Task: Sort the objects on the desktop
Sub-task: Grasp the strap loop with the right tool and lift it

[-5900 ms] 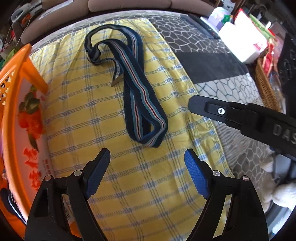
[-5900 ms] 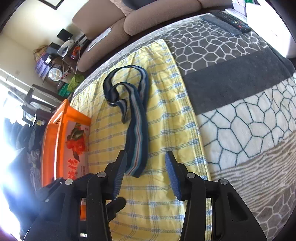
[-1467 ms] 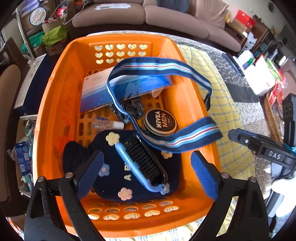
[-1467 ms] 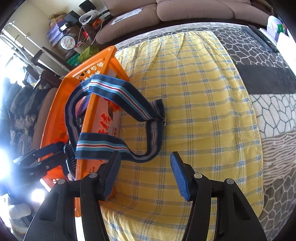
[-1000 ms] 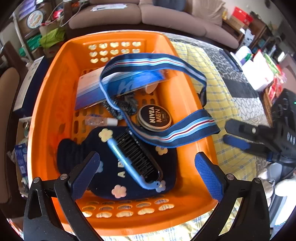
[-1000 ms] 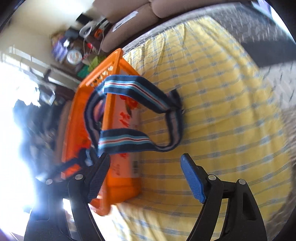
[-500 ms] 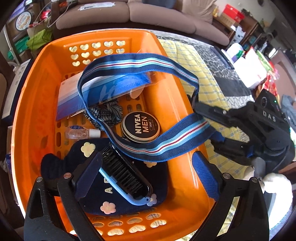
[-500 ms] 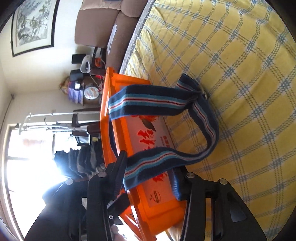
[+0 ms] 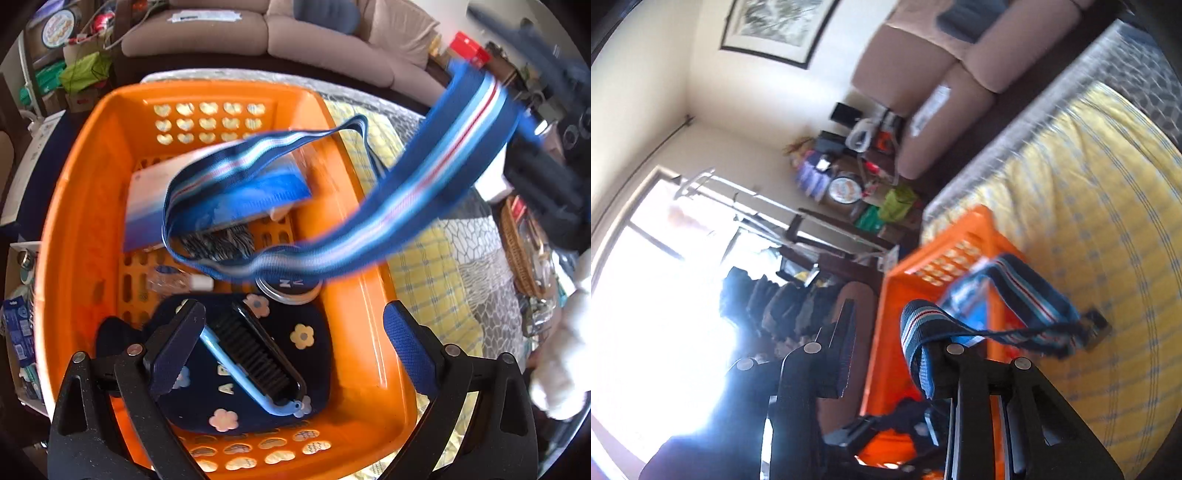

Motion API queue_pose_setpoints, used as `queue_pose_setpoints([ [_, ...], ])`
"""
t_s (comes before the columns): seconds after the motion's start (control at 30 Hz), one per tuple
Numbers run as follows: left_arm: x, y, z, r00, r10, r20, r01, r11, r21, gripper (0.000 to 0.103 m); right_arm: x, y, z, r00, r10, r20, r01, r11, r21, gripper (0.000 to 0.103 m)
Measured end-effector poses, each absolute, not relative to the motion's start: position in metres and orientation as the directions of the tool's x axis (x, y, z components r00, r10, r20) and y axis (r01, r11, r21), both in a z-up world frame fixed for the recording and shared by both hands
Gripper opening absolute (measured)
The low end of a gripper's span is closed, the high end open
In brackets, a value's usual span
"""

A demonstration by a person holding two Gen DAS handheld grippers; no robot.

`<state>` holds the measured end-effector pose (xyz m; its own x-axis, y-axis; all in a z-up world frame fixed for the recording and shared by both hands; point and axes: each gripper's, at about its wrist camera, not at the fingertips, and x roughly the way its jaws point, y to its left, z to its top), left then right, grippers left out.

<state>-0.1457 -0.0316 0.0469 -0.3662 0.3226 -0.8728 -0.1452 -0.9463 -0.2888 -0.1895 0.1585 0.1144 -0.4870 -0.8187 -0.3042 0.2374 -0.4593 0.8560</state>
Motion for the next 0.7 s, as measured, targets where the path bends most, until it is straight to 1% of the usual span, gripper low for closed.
queue_pose_setpoints([
  [0.1, -0.148, -0.042, 0.056, -0.388, 0.320, -0.864, -0.128, -0.947, -0.294, 0.097, -0.193, 0.141, 0.147, -0.470, -0.823, -0.320, 0.290, -0.486, 0.824, 0.031],
  [0.33, -0.149, -0.071, 0.072, -0.422, 0.323, -0.847, -0.097, -0.945, -0.312, 0.097, -0.199, 0.097, 0.224, -0.448, -0.834, -0.321, 0.412, -0.511, 0.754, 0.031],
  [0.43, -0.146, -0.085, 0.075, -0.431, 0.324, -0.842, -0.085, -0.944, -0.319, 0.097, -0.197, 0.075, 0.244, -0.431, -0.839, -0.332, 0.444, -0.518, 0.731, 0.031],
  [0.57, -0.141, -0.102, 0.076, -0.433, 0.314, -0.845, -0.063, -0.946, -0.319, 0.097, -0.195, 0.054, 0.243, -0.415, -0.843, -0.343, 0.449, -0.518, 0.728, 0.031],
  [0.63, -0.137, -0.108, 0.075, -0.432, 0.306, -0.848, -0.053, -0.948, -0.315, 0.097, -0.196, 0.046, 0.227, -0.399, -0.840, -0.368, 0.429, -0.526, 0.735, 0.031],
  [0.7, -0.134, -0.113, 0.072, -0.427, 0.299, -0.853, -0.044, -0.950, -0.310, 0.097, -0.194, 0.039, 0.204, -0.381, -0.826, -0.416, 0.398, -0.552, 0.732, 0.031],
])
